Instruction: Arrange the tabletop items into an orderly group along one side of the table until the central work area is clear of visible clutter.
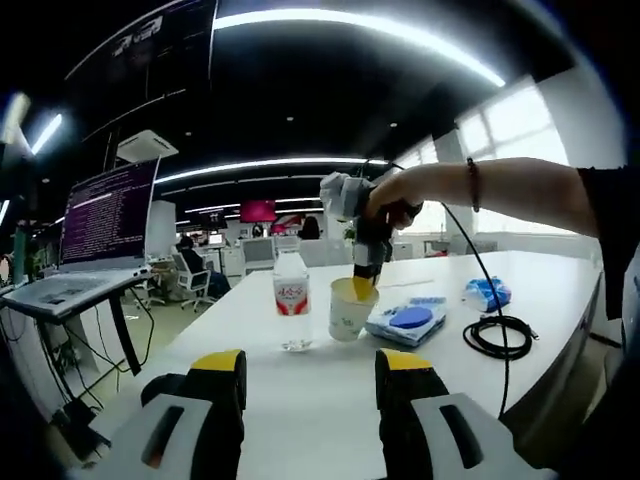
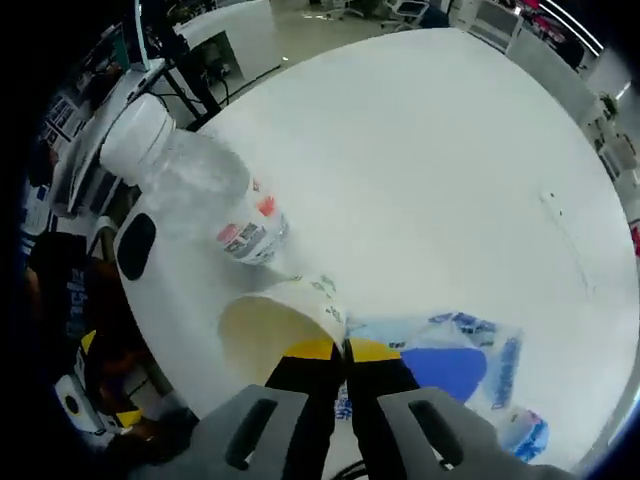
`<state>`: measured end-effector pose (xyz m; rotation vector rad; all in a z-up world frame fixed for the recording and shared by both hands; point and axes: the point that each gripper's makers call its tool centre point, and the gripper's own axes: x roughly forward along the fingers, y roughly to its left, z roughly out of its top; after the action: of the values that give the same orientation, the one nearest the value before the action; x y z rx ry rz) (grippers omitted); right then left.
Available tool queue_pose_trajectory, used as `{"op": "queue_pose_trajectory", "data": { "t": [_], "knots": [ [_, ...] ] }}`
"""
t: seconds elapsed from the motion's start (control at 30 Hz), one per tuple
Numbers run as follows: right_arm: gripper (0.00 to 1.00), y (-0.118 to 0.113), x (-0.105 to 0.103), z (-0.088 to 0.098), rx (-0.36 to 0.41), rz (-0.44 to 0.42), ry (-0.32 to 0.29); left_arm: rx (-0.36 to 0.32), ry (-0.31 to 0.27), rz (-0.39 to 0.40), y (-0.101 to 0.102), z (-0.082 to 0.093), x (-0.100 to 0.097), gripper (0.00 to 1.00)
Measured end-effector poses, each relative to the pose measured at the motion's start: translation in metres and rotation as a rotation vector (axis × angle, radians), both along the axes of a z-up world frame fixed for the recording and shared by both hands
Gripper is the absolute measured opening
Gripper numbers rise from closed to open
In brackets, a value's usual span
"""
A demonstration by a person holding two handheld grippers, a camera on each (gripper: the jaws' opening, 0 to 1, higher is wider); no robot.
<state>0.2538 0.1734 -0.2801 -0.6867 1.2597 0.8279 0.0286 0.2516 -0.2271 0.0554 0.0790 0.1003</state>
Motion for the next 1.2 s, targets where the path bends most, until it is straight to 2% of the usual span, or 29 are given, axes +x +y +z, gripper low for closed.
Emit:
{"op": "queue_pose_trajectory", "data": {
  "t": [0.1,0.23,0.37,0.5,0.57,0.87,0.93,1.0,1.13,1.2],
  "knots": [
    [0.00,0.001,-0.004,-0.005,-0.001,-0.002,0.036,0.005,-0.008,0.013,0.005,0.003,-0.001,0.51],
    [0.01,-0.002,0.002,-0.008,-0.018,-0.006,0.011,0.004,-0.004,0.009,0.006,0.001,0.002,0.51],
    [0.01,-0.004,0.000,-0.008,0.012,-0.020,0.028,-0.004,0.004,0.002,0.005,-0.003,0.005,0.51],
    [0.02,-0.001,0.009,-0.008,0.047,-0.038,-0.024,0.016,0.012,0.015,0.006,-0.004,0.007,0.51],
    [0.02,-0.001,0.010,-0.009,0.043,-0.029,-0.027,0.016,0.011,0.014,0.007,-0.004,0.007,0.51],
    [0.01,0.001,0.002,-0.008,0.061,-0.051,0.022,0.005,0.010,0.005,0.006,-0.004,0.007,0.51],
    [0.05,0.003,-0.002,-0.008,0.084,-0.070,0.034,0.005,0.013,0.008,0.007,-0.005,0.007,0.51],
    [0.07,0.001,-0.007,-0.008,0.080,-0.065,0.050,0.023,-0.007,0.029,0.009,-0.001,0.005,0.51],
    [0.08,-0.003,-0.008,-0.009,0.066,-0.052,0.034,0.027,-0.015,0.033,0.010,0.002,0.003,0.51],
    [0.09,-0.001,-0.012,-0.008,0.086,-0.062,0.055,0.030,-0.015,0.031,0.010,0.003,0.002,0.51]
  ]
}}
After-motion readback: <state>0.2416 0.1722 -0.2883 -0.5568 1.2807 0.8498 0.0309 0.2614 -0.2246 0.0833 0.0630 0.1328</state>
